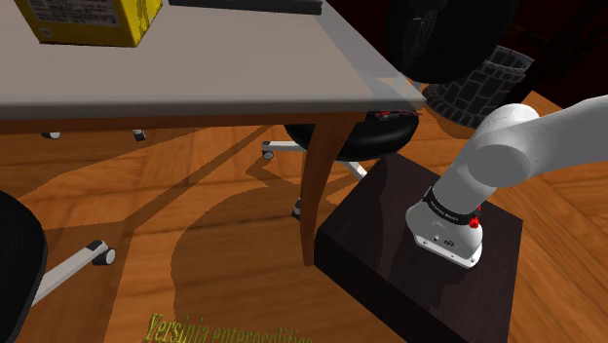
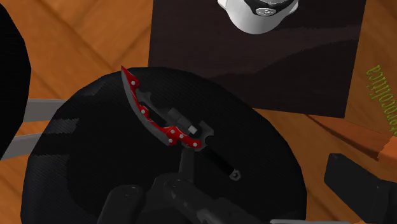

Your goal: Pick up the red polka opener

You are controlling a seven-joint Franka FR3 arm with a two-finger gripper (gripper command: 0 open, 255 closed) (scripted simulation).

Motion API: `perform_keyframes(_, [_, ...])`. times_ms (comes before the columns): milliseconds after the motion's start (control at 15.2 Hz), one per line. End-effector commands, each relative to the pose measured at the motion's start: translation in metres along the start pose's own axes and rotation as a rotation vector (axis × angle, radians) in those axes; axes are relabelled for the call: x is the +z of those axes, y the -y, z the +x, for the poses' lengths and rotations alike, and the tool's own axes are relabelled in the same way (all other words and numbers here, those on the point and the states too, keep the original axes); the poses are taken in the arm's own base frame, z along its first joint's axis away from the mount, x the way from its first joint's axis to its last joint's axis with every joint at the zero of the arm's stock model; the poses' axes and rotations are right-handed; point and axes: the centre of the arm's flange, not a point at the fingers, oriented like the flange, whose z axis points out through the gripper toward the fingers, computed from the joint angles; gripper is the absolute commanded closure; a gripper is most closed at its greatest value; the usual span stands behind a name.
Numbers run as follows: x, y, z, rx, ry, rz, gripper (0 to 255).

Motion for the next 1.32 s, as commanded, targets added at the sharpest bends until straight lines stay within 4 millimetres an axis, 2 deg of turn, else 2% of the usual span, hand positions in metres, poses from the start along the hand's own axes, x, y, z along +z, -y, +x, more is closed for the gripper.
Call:
perform_keyframes(0, [0.0,0.0,0.0,0.0,0.0,0.0,0])
perform_keyframes(462, [0.081,-0.051,0.0,-0.387,-0.083,0.03,0])
perform_keyframes(924, [0.162,-0.094,0.026,-0.774,-0.166,0.061,0])
perform_keyframes(1254, [0.184,-0.093,0.029,-0.778,-0.167,0.061,0])
